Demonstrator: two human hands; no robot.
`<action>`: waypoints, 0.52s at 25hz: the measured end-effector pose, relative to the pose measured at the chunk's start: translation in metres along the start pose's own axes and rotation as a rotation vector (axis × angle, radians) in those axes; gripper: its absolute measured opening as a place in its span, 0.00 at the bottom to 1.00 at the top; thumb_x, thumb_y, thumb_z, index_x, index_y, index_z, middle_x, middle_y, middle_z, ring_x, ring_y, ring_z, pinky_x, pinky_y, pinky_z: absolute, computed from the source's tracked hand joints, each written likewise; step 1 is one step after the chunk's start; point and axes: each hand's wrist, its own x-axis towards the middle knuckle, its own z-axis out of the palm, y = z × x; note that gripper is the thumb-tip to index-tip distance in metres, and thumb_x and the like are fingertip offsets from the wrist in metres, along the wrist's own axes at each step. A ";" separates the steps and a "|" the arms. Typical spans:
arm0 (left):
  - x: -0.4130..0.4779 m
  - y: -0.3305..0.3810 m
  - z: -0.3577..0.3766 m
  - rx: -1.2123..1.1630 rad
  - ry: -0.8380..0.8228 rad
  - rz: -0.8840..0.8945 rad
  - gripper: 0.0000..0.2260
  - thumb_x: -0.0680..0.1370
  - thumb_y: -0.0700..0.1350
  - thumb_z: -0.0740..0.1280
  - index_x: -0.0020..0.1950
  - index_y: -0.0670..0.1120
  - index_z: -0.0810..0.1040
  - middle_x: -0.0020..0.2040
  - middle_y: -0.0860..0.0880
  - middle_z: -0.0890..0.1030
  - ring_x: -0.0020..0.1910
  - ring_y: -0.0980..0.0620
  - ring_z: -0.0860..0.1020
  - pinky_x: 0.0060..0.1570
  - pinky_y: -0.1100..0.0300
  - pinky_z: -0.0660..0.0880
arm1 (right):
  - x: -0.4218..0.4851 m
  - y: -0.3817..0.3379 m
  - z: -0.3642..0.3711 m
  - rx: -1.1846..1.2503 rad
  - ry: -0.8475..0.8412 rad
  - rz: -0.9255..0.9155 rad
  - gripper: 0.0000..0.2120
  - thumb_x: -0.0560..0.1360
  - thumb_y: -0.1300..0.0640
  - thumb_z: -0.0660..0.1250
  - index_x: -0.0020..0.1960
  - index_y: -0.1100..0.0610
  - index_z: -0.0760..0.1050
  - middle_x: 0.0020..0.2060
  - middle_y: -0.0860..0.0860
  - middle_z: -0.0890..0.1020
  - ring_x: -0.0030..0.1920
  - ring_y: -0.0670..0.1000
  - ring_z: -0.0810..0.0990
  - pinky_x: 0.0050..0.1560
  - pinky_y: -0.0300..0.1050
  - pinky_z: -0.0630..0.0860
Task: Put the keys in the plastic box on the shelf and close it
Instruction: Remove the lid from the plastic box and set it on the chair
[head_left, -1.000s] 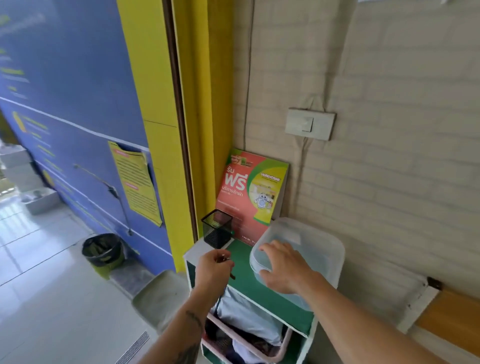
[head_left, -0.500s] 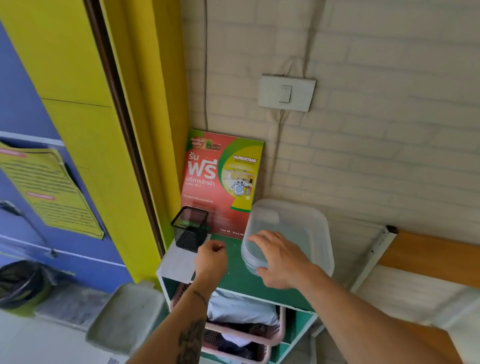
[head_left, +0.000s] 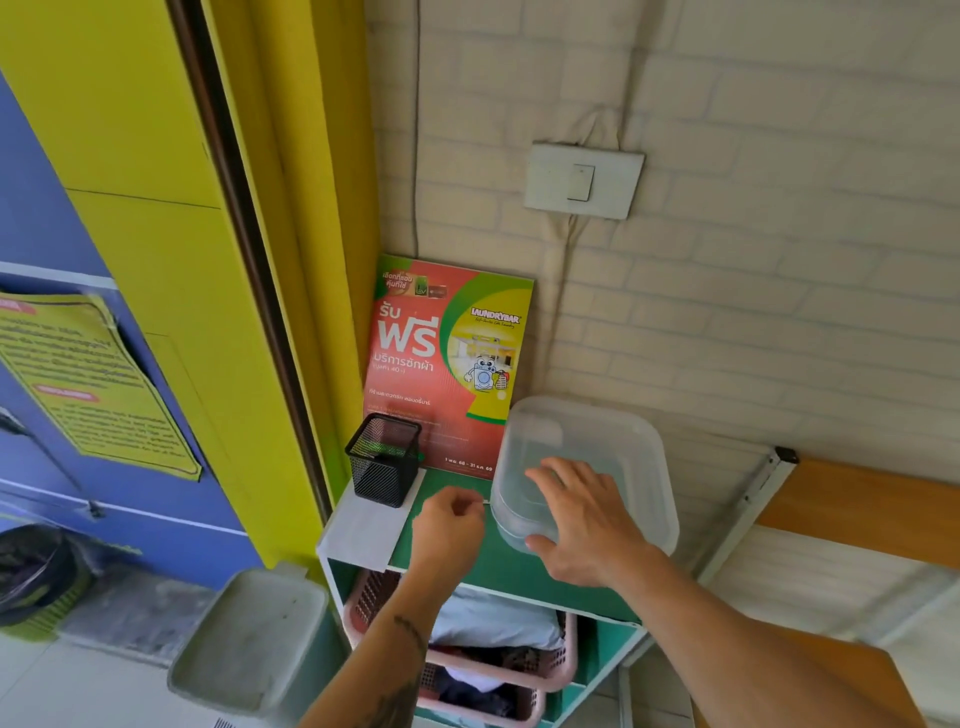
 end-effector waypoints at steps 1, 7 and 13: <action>-0.001 -0.002 0.003 -0.055 -0.025 -0.023 0.08 0.74 0.41 0.65 0.50 0.45 0.82 0.39 0.47 0.84 0.36 0.49 0.81 0.41 0.51 0.81 | 0.001 -0.001 0.000 -0.009 0.004 0.001 0.36 0.69 0.39 0.66 0.73 0.50 0.60 0.69 0.49 0.66 0.69 0.55 0.64 0.68 0.55 0.64; -0.003 -0.002 0.010 -0.256 -0.125 -0.100 0.08 0.75 0.35 0.67 0.51 0.44 0.81 0.36 0.44 0.81 0.32 0.52 0.78 0.30 0.62 0.74 | 0.004 -0.005 -0.008 -0.076 -0.024 -0.019 0.32 0.69 0.41 0.66 0.68 0.54 0.65 0.64 0.53 0.71 0.64 0.57 0.69 0.62 0.56 0.71; -0.001 -0.003 0.014 -0.287 -0.179 -0.105 0.09 0.74 0.33 0.66 0.50 0.44 0.78 0.37 0.44 0.80 0.37 0.48 0.80 0.35 0.57 0.77 | 0.008 -0.017 -0.013 -0.172 -0.038 -0.052 0.26 0.71 0.41 0.64 0.61 0.57 0.67 0.56 0.57 0.73 0.54 0.59 0.73 0.49 0.55 0.76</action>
